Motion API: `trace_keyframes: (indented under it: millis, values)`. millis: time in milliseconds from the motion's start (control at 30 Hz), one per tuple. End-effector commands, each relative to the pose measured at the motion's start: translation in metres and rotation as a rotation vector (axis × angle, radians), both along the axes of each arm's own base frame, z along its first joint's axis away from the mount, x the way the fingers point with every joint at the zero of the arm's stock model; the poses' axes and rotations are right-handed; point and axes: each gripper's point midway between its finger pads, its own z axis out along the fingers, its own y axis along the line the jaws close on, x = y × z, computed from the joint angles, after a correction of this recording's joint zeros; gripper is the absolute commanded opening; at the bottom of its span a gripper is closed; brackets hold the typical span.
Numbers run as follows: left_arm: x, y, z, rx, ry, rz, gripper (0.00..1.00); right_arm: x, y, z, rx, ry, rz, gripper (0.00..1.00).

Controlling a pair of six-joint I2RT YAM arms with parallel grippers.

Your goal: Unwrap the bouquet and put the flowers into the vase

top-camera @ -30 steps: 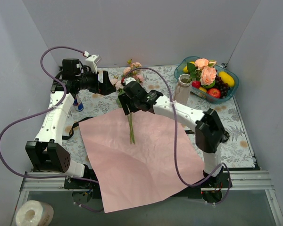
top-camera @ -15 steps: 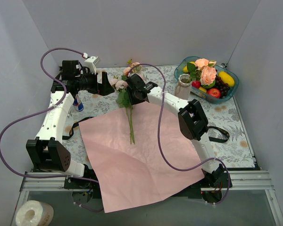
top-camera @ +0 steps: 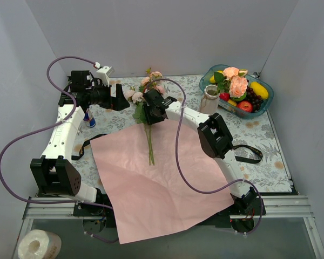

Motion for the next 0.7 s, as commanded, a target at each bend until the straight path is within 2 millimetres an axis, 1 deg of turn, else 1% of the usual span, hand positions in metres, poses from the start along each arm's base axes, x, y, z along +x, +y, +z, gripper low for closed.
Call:
trace_keyframes:
  millis: [0, 33, 100, 133, 167, 200, 233, 333, 433, 467, 533, 567, 667]
  values:
    - [-0.001, 0.006, 0.003, 0.017, -0.029, 0.004, 0.98, 0.006, 0.012, 0.005, 0.057, -0.012, 0.001, 0.46]
    - [-0.002, 0.006, 0.003, 0.018, -0.029, 0.003, 0.98, 0.007, 0.013, 0.004, 0.059, -0.012, 0.001, 0.45]
    - [-0.002, 0.007, 0.003, 0.019, -0.033, 0.005, 0.98, 0.006, 0.014, 0.001, 0.061, -0.008, 0.003, 0.39]
    - [-0.002, 0.007, 0.003, 0.019, -0.033, 0.007, 0.98, 0.006, 0.015, 0.000, 0.061, -0.007, 0.004, 0.31]
    - [-0.002, 0.008, 0.003, 0.020, -0.033, 0.008, 0.98, 0.005, 0.014, -0.004, 0.061, -0.001, 0.005, 0.27]
    - [-0.003, 0.008, 0.003, 0.019, -0.033, 0.007, 0.98, 0.005, 0.015, -0.003, 0.067, -0.001, 0.007, 0.24]
    - [-0.003, 0.008, 0.002, 0.020, -0.031, 0.008, 0.98, 0.006, 0.015, -0.003, 0.072, -0.003, 0.007, 0.15]
    - [-0.004, 0.009, 0.001, 0.023, -0.031, 0.008, 0.98, 0.005, 0.014, -0.001, 0.077, -0.004, 0.010, 0.01]
    - [-0.004, 0.010, 0.000, 0.027, -0.035, 0.009, 0.98, 0.007, 0.012, 0.010, 0.081, -0.024, 0.008, 0.01]
    - [-0.005, 0.009, 0.000, 0.025, -0.035, 0.006, 0.98, 0.007, 0.011, 0.020, 0.086, -0.038, 0.008, 0.01]
    - [-0.005, 0.009, 0.001, 0.019, -0.034, 0.007, 0.98, 0.006, 0.008, 0.028, 0.087, -0.048, 0.008, 0.01]
    - [-0.004, 0.009, 0.001, 0.016, -0.035, 0.006, 0.98, 0.006, 0.007, 0.041, 0.095, -0.070, 0.004, 0.01]
    - [-0.004, 0.008, 0.001, 0.012, -0.036, 0.003, 0.98, 0.005, 0.000, 0.067, 0.109, -0.114, -0.001, 0.01]
